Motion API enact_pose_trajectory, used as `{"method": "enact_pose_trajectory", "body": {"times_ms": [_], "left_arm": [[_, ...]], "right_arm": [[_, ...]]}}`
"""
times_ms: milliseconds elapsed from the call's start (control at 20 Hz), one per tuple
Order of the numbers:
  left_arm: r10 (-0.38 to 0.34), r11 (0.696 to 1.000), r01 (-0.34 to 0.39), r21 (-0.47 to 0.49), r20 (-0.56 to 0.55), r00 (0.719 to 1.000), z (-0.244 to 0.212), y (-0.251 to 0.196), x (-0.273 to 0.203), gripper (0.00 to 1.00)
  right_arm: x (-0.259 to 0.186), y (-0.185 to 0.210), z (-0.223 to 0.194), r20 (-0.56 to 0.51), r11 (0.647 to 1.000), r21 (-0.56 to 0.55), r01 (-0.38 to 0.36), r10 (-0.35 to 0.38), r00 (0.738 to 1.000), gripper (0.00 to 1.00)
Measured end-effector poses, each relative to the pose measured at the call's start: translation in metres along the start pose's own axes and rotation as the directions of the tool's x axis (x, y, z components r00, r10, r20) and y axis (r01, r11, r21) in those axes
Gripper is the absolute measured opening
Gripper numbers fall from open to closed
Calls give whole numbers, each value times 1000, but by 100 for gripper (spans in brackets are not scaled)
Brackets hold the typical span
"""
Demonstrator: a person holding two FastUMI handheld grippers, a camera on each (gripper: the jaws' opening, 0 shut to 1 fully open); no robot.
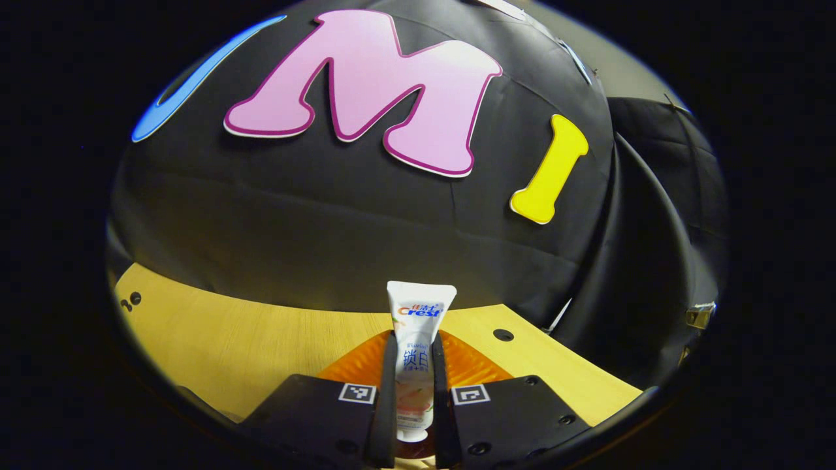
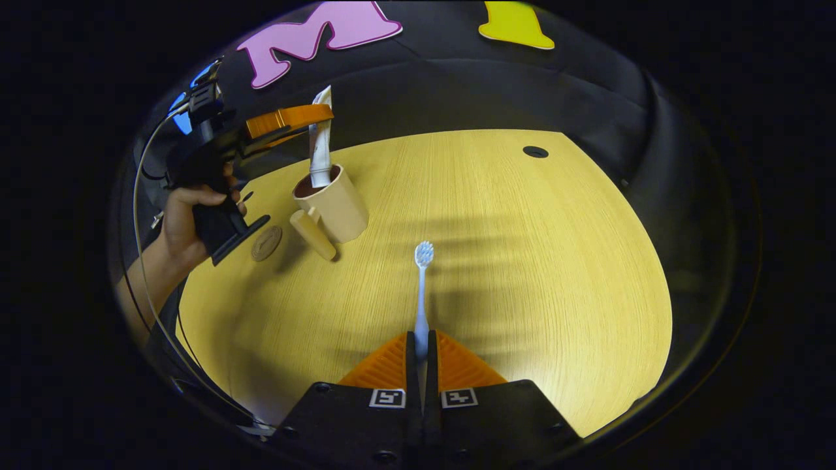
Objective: Put the toothbrush and toothpaste on the desktop into the cup, then pick up the cup and place it on the coaster on the desktop.
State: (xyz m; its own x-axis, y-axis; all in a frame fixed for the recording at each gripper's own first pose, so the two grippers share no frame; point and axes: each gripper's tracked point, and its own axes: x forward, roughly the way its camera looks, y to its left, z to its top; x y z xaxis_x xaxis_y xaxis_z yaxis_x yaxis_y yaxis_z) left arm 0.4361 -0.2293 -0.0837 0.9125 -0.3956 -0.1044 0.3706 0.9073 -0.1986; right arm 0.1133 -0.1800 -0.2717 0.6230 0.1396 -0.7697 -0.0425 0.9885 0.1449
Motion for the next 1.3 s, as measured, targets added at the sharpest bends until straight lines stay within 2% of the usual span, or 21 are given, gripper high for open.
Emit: {"method": "enact_pose_trajectory", "body": {"times_ms": [50, 350, 400, 450, 500, 600, 700, 750, 900, 1100, 1300], "left_arm": [[9, 1000, -9, 1, -2, 1000, -6, 2, 0, 28], [32, 999, -32, 22, -10, 999, -37, 6, -10, 33], [38, 999, -38, 28, -12, 999, -40, 6, -11, 30], [39, 999, -38, 34, -21, 999, -44, 6, -12, 51], [39, 999, -38, 39, -33, 999, -48, 4, -15, 45], [52, 997, -51, 66, -28, 998, -42, 3, -25, 60], [84, 991, -82, 103, -8, 996, -33, 7, -34, 82], [97, 988, -96, 118, -3, 995, -25, 6, -46, 100], [159, 978, -161, 132, 25, 987, -10, 16, -82, 99], [253, 966, -255, 36, 47, 966, -7, 18, -145, 99], [330, 940, -328, 91, -12, 944, -23, 15, -204, 98]], "right_arm": [[1, 1, -1, 0, 1000, -3, -3, 3, 1000, 5], [7, 6, 3, 8, 1000, -17, -18, 18, 1000, 5], [6, 8, 3, 11, 1000, -17, -21, 21, 1000, 5], [5, 9, 2, 14, 1000, -18, -22, 22, 1000, 5], [3, 11, 3, 21, 1000, -16, -25, 25, 999, 5], [2, 14, 10, 37, 999, -19, -29, 30, 999, 5], [2, 19, 19, 59, 999, -18, -33, 34, 998, 5], [1, 23, 24, 74, 999, -15, -38, 39, 996, 5], [-2, 32, 49, 131, 998, -28, -53, 56, 990, 5], [-3, 46, 102, 223, 996, -44, -77, 85, 971, 5], [-13, 69, 154, 331, 987, -144, -71, 115, 937, 5]]}}
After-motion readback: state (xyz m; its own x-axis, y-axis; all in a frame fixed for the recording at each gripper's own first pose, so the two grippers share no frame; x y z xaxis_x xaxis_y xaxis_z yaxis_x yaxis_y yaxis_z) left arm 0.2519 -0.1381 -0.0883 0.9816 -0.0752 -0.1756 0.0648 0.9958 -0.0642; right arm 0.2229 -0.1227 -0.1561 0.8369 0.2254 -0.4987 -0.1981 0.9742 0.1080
